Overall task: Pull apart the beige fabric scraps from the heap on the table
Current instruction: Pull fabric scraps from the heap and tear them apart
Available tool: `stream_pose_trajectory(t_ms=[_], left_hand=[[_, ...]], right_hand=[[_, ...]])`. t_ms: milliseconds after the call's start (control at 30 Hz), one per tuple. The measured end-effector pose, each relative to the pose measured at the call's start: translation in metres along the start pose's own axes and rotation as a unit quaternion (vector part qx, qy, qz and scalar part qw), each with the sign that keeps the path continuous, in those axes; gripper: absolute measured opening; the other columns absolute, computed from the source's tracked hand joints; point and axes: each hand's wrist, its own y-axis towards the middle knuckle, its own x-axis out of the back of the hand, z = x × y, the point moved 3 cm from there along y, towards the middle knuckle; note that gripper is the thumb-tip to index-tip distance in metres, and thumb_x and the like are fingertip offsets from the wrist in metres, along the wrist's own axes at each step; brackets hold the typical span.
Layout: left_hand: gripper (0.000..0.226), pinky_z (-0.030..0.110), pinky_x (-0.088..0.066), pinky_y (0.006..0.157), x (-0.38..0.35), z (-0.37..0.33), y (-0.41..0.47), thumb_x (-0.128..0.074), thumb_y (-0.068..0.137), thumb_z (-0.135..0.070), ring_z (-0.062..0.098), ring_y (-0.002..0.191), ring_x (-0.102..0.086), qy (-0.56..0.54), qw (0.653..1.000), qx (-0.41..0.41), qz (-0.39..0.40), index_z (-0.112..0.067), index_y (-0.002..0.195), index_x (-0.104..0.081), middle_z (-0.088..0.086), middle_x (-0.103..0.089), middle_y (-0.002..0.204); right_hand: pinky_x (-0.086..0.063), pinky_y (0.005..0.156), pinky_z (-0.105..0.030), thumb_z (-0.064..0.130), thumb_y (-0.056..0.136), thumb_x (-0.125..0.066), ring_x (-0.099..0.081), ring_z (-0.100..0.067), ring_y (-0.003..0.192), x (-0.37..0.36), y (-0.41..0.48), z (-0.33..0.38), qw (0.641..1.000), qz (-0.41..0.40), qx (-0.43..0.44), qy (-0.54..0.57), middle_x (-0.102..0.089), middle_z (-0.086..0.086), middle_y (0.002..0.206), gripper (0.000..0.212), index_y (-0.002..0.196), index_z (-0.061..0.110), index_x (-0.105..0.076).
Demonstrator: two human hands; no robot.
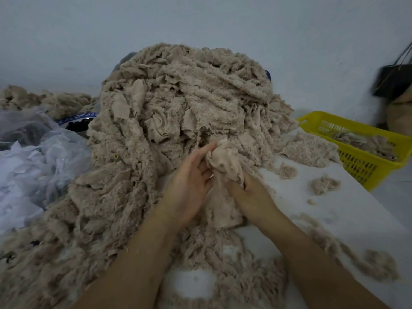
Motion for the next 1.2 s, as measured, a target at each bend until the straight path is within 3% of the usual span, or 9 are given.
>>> stream_pose_trajectory(t_ms=[133,233,367,500,633,733,867,1067,1200], left_hand=[[0.041,0.029,-0.051,0.085,0.020,0.004,0.005,-0.038,0.105,-0.036,0.014,0.091,-0.069,0.003,0.994,0.011,-0.109,-0.013,0.130,-0.061,0.002,-0.073,0.096],[0.035,0.028,-0.052,0.082,0.025,0.004,0.005,-0.043,0.104,-0.032,0.013,0.084,-0.068,-0.006,0.991,0.012,-0.131,-0.012,0.123,-0.066,0.001,-0.071,0.090],[0.025,0.026,-0.053,0.079,0.022,0.007,0.006,-0.052,0.101,-0.025,0.011,0.079,-0.069,0.009,0.989,0.023,-0.148,-0.013,0.105,-0.073,0.001,-0.073,0.087],[0.020,0.025,-0.055,0.077,0.025,0.011,0.006,-0.057,0.099,-0.022,0.011,0.085,-0.070,0.045,0.986,0.031,-0.160,-0.014,0.101,-0.075,0.003,-0.073,0.091],[0.022,0.028,-0.054,0.086,0.027,0.020,0.006,-0.054,0.102,-0.024,0.015,0.100,-0.070,0.136,0.977,0.041,-0.160,-0.015,0.100,-0.075,0.000,-0.076,0.098],[0.032,0.029,-0.055,0.086,0.024,0.027,0.005,-0.051,0.102,-0.038,0.019,0.107,-0.070,0.198,0.972,0.061,-0.116,-0.015,0.113,-0.070,0.002,-0.076,0.108],[0.043,0.028,-0.056,0.082,0.015,0.029,0.003,-0.054,0.095,-0.051,0.017,0.098,-0.071,0.165,0.982,0.093,-0.008,-0.016,0.104,-0.077,0.007,-0.076,0.104],[0.013,0.016,-0.042,0.041,0.033,0.015,0.010,-0.065,0.085,-0.025,0.005,0.046,-0.048,-0.082,0.982,0.096,-0.142,-0.012,0.085,-0.065,-0.003,-0.054,0.062],[0.027,0.014,-0.041,0.046,0.047,0.005,0.011,-0.048,0.103,-0.025,0.004,0.044,-0.042,-0.208,0.958,0.059,-0.190,-0.012,0.086,-0.063,-0.007,-0.046,0.054]], right_hand=[[-0.052,0.064,-0.041,0.047,0.097,-0.054,-0.065,-0.034,0.082,0.039,0.007,0.014,0.949,-0.110,0.075,0.284,-0.069,-0.017,0.097,0.041,0.120,0.014,-0.063],[-0.057,0.078,-0.030,0.065,0.091,-0.047,-0.071,-0.015,0.102,0.069,0.011,0.007,0.854,-0.183,0.050,0.485,-0.063,-0.003,0.126,0.066,0.137,0.017,-0.052],[-0.049,0.079,-0.016,0.049,0.099,-0.050,-0.063,-0.008,0.099,0.054,0.014,-0.019,0.974,-0.210,-0.041,-0.069,-0.063,-0.002,0.117,0.036,0.118,0.021,-0.060],[-0.034,0.101,-0.043,0.045,0.099,-0.050,-0.036,-0.032,0.127,0.041,0.017,-0.031,0.879,-0.122,-0.079,-0.454,-0.046,-0.009,0.135,0.045,0.137,0.021,-0.049],[-0.043,0.077,-0.025,0.030,0.103,-0.048,-0.051,-0.006,0.089,0.033,0.016,-0.018,0.972,-0.131,0.017,-0.195,-0.050,0.002,0.099,0.012,0.099,0.020,-0.054],[-0.041,0.063,-0.008,0.040,0.103,-0.044,-0.051,0.008,0.071,0.025,0.008,-0.001,0.993,-0.107,0.041,-0.020,-0.054,0.012,0.087,0.018,0.096,0.027,-0.053],[-0.041,0.065,-0.008,0.041,0.103,-0.045,-0.057,0.007,0.077,-0.007,-0.006,0.011,0.991,0.046,0.089,-0.090,-0.062,0.023,0.086,0.017,0.090,0.035,-0.056],[-0.037,0.057,-0.022,0.048,0.097,-0.054,-0.051,-0.005,0.063,-0.038,-0.021,0.015,0.949,0.173,0.140,-0.221,-0.058,0.010,0.071,0.025,0.081,0.028,-0.051],[-0.042,0.059,-0.021,0.043,0.100,-0.050,-0.054,0.000,0.060,-0.020,-0.011,0.017,0.972,0.074,0.107,-0.197,-0.060,0.012,0.068,0.022,0.083,0.030,-0.055]])
